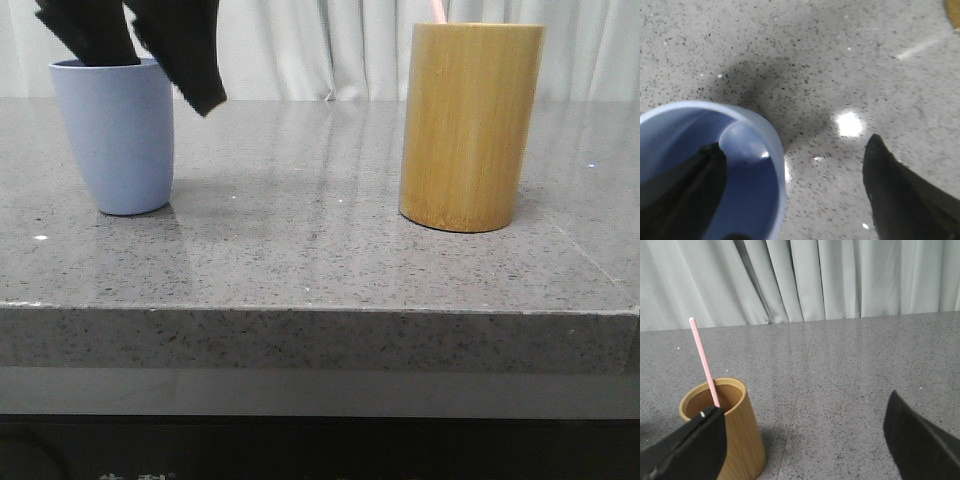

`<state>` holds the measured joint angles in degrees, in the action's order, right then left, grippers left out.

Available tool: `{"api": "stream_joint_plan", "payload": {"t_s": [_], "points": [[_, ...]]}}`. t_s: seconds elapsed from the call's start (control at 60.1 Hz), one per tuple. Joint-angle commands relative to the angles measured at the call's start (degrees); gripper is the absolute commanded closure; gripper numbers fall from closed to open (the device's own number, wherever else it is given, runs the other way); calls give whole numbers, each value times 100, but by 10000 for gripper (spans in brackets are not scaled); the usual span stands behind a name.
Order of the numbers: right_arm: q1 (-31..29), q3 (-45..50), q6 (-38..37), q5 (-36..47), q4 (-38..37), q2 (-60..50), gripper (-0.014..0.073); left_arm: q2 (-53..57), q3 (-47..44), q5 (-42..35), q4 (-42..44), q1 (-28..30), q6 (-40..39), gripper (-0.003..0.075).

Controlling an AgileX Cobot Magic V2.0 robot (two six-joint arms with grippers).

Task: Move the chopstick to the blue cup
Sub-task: 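Close the left gripper on the rim of the blue cup, then carry the blue cup with the left gripper beside the bamboo cup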

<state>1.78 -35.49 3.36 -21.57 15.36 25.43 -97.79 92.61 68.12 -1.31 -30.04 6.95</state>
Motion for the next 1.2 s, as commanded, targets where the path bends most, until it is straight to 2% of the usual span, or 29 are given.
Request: {"api": "stream_joint_plan", "payload": {"t_s": [0.0,0.166,0.216,0.266,0.499,0.566,0.832,0.998,1.181], "points": [[-23,-202,48,420,6,62,-51,94,202,-183,50,-35,8,176],[-23,-202,48,420,6,62,-51,-9,202,-182,62,-35,8,180],[-23,-202,48,420,6,62,-51,-9,214,-182,131,-35,8,206],[-23,-202,48,420,6,62,-51,-9,225,-182,131,-35,8,262],[-23,-202,48,426,6,62,-51,-9,225,-182,189,-35,8,657],[-23,-202,48,426,6,62,-51,-9,225,-182,189,-35,8,741],[-23,-202,48,426,6,62,-51,-9,829,457,189,-328,8,739],[-23,-202,48,426,6,62,-51,-19,1304,362,52,-735,8,739],[-23,-202,48,426,6,62,-51,-56,1372,-64,40,-1137,8,739]]}}
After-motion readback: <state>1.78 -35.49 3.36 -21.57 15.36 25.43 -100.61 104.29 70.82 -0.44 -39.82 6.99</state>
